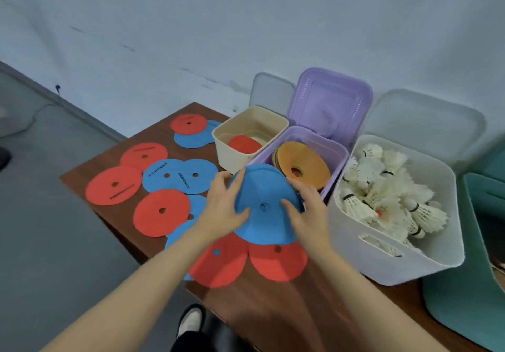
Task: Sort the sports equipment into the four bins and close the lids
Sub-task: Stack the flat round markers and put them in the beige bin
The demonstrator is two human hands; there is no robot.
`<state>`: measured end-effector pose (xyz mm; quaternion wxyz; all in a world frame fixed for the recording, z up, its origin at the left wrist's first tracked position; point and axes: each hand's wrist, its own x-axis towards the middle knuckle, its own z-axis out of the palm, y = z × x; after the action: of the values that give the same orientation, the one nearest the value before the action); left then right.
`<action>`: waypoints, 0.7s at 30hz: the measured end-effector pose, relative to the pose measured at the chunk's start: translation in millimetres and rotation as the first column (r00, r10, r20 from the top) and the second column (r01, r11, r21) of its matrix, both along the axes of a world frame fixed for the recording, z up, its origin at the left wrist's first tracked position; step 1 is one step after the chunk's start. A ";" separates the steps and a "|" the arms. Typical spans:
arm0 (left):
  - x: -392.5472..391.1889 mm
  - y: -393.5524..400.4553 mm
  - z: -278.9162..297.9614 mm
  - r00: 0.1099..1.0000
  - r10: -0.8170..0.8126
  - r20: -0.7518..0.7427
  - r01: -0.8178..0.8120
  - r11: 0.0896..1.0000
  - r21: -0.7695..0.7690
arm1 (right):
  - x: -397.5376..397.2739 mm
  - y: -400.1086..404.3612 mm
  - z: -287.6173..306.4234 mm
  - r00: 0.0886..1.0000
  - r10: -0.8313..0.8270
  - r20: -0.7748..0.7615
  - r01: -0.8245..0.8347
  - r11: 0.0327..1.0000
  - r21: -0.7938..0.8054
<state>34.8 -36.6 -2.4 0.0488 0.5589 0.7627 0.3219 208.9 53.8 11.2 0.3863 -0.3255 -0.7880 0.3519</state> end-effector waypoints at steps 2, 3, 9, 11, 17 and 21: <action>-30.7 17.0 9.6 1.000 0.011 -0.013 -0.011 1.000 0.027 | -32.6 14.2 11.1 0.999 -0.012 -0.033 0.013 0.999 0.030; -46.4 26.5 14.2 1.000 0.007 -0.015 -0.006 0.999 0.044 | -49.5 22.2 16.0 0.998 -0.023 -0.055 0.026 0.998 0.049; -145.0 96.2 34.3 0.997 -0.023 -0.077 0.027 0.998 0.049 | -146.7 71.0 44.3 0.980 -0.146 -0.135 0.146 0.989 -0.005; -174.6 119.9 41.3 0.994 -0.046 -0.103 0.049 0.998 0.029 | -175.0 89.4 48.7 0.971 -0.183 -0.151 0.177 0.983 -0.058; -238.7 187.8 49.8 0.970 -0.159 -0.184 0.146 0.986 -0.080 | -243.0 139.0 34.1 0.933 -0.334 -0.134 0.314 0.938 -0.149; -254.0 229.2 31.7 0.936 -0.282 -0.211 0.230 0.943 -0.239 | -260.2 161.6 4.4 0.877 -0.478 -0.060 0.446 0.852 -0.273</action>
<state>-219.2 192.6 29.3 0.0556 0.6806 0.7129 0.1596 -51.3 215.4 15.5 0.4639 -0.5288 -0.6097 0.3653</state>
